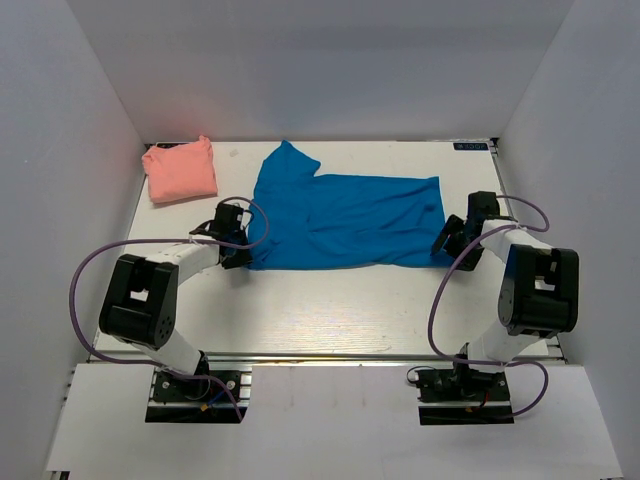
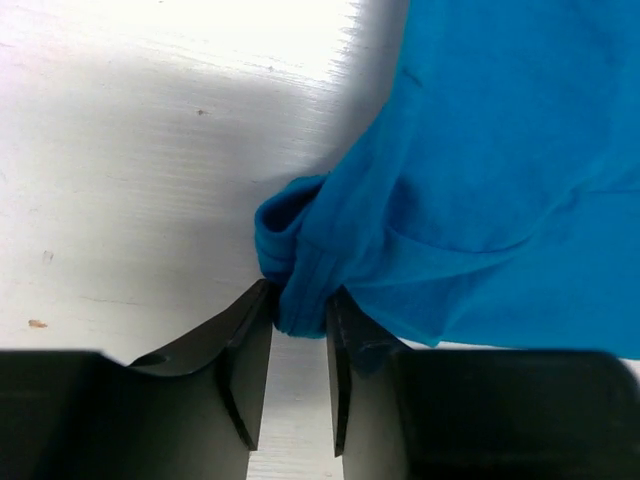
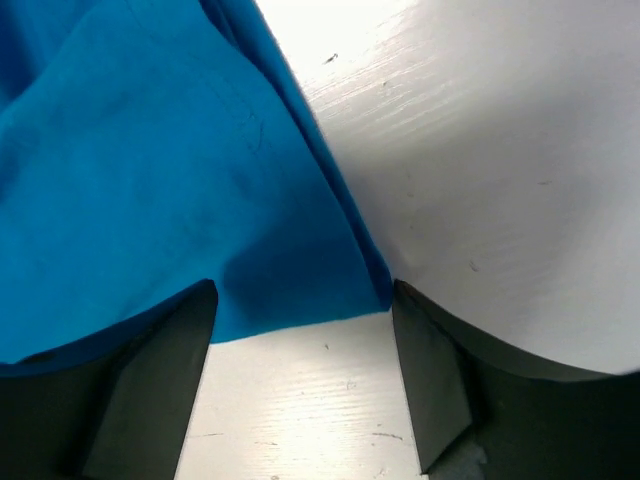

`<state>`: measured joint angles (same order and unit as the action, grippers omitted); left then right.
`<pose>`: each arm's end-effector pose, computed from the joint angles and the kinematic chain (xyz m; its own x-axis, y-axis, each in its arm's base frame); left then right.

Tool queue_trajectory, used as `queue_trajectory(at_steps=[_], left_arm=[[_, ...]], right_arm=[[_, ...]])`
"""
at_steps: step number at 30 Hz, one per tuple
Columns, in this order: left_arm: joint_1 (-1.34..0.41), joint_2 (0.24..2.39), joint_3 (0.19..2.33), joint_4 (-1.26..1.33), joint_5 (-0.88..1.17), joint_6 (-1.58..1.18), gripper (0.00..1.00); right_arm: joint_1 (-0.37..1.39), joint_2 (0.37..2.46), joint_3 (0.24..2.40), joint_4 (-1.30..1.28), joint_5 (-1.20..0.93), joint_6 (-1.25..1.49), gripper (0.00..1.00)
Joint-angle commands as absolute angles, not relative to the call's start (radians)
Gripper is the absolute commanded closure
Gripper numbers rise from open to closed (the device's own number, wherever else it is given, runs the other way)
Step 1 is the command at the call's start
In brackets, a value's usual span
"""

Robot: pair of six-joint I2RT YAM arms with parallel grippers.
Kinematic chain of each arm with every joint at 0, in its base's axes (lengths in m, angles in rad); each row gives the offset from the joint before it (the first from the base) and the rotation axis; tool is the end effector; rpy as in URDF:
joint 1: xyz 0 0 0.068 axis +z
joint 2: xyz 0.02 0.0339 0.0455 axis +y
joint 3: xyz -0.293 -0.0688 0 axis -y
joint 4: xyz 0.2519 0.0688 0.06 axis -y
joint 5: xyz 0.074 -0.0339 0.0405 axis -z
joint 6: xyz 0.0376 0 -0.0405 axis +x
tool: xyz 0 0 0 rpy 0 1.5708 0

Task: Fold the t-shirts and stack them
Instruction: Fold the flattened tshirt in 1/3 of the way

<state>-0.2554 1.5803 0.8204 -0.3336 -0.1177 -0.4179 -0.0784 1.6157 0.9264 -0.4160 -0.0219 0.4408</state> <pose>0.2893 -0.0710 0.1776 -0.8661 -0.1904 -0.4622 -0.1672 0.9817 -0.0911 0.3149 -0.0239 0.1926 -0.7765 0.4889 -0.3976 0.4420 0.8723 0.2092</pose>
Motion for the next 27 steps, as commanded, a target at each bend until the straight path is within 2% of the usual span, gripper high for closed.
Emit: queue_trajectory(at_steps=[1,3,6,7,10,11,16,17,24,27], left_arm=[[-0.247,1.575,0.818,-0.315,-0.049,-0.390,0.63],[-0.247,1.566,0.808,-0.305,-0.032,-0.390,0.63],[-0.247,1.557,0.808,-0.314,-0.032,-0.390,0.63],[-0.247,1.557,0.808,-0.314,-0.032,-0.390,0.68],[-0.247,1.548,0.798,-0.314,-0.032,-0.390,0.75],[-0.247,1.548,0.787,-0.314,-0.032,-0.390,0.82],[-0.247,1.539,0.787,-0.328,-0.043,-0.390,0.93],[-0.247,1.529,0.787,-0.350,-0.054,-0.390,1.00],[-0.247,1.453,0.775,-0.440,-0.135,-0.446,1.00],[-0.247,1.388,0.775,-0.500,-0.215,-0.498,1.00]], right_arm=[[-0.081,1.641,0.925,-0.380,-0.051,0.462,0.28],[-0.081,1.646,0.926,-0.388,-0.075,0.460,0.33],[-0.077,1.635,0.905,-0.403,-0.049,0.460,0.33],[-0.080,1.625,0.890,-0.403,-0.046,0.459,0.33],[-0.081,1.608,0.861,-0.393,-0.006,0.468,0.42],[-0.081,1.611,0.859,-0.388,-0.005,0.474,0.48],[-0.083,1.661,0.865,-0.345,0.084,0.509,0.84],[-0.083,1.681,0.873,-0.345,0.093,0.515,1.00],[-0.089,1.528,0.802,-0.348,0.156,0.535,1.00],[-0.097,1.452,0.815,-0.440,0.244,0.545,1.00]])
